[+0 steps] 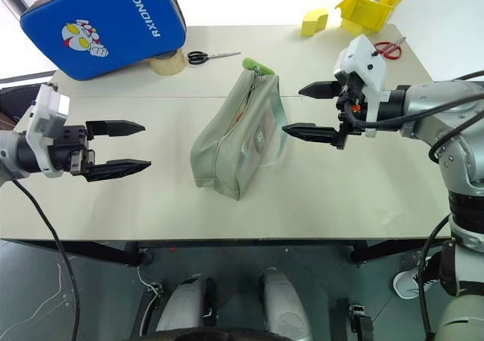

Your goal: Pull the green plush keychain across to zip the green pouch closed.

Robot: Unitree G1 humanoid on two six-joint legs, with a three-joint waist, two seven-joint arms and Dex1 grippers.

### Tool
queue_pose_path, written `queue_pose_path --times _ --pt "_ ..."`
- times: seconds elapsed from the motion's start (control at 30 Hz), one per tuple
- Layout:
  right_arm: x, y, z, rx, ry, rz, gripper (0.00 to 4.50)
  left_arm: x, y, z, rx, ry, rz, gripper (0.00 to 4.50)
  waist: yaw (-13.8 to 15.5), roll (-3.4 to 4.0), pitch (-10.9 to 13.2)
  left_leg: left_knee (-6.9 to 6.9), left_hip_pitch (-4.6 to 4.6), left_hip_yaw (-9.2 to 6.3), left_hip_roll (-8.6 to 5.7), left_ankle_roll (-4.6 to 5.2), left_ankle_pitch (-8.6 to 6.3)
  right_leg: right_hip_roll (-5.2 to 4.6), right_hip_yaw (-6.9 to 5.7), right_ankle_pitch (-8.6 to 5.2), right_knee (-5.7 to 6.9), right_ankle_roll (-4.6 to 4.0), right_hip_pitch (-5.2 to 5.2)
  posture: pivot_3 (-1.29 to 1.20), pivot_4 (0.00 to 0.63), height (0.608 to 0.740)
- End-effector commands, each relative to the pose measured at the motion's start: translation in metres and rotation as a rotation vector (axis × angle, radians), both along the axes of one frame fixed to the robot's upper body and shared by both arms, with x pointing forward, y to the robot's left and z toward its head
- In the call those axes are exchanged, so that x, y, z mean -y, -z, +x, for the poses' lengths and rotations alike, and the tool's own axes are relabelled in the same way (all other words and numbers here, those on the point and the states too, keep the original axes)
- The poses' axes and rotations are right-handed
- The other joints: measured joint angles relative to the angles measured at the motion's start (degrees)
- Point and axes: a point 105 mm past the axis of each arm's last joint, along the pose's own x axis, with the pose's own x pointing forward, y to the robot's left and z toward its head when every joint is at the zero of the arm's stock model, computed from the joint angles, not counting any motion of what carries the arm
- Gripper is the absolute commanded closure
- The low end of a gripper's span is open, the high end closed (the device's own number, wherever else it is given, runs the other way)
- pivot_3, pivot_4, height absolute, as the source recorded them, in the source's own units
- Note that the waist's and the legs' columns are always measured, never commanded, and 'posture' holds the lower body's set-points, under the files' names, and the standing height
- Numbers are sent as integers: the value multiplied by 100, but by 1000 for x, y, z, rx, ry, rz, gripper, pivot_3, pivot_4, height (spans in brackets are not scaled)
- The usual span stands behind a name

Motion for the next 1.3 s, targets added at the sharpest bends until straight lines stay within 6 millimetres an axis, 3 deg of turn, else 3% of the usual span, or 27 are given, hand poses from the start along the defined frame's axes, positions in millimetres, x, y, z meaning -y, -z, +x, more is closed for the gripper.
queue_pose_path --times 0.03,0.27,0.37,0.57,0.7,0.83,1.03,1.3 --pt "-13 -21 6 -94 37 93 0 -1 -13 -1 62 2 -3 97 -21 0 0 0 0 0 0 0 0 0 0 0 0 0 0 0 150 737" --pt "-38 -20 29 -424 189 131 0 1 -12 2 66 14 -3 97 3 1 0 -7 -9 2 3 0 0 3 0 2 1 -6 -17 0 150 737" --pt "-50 -23 29 -453 193 116 0 2 -10 3 67 17 -2 97 11 1 0 -7 -27 6 0 0 0 -3 2 2 -2 -5 -31 0 150 737" --pt "-42 -11 42 -503 306 75 0 2 -9 1 69 16 -3 97 -2 0 -1 -7 -30 7 -1 0 0 -4 2 3 -2 -5 -36 0 150 737" --pt "-57 -1 44 -563 282 83 0 3 -6 1 65 15 -2 97 -36 0 -1 -8 -29 8 1 0 0 -1 3 3 -1 -5 -38 0 150 737" --pt "-65 8 52 -593 314 96 1309 5 -5 3 67 21 4 0 -94 0 -1 -10 -29 5 3 0 0 3 3 3 1 -5 -39 0 150 737" --pt "-61 -5 49 -563 310 91 4392 4 -6 4 73 21 13 0 -97 0 -1 -9 -30 7 0 0 0 -4 3 3 -1 -4 -36 0 150 737" --pt "-57 -25 49 -365 97 -67 4458 5 -4 5 80 26 25 0 -143 2 1 -15 -30 7 0 1 -1 -1 2 3 -5 -4 -40 0 150 737"
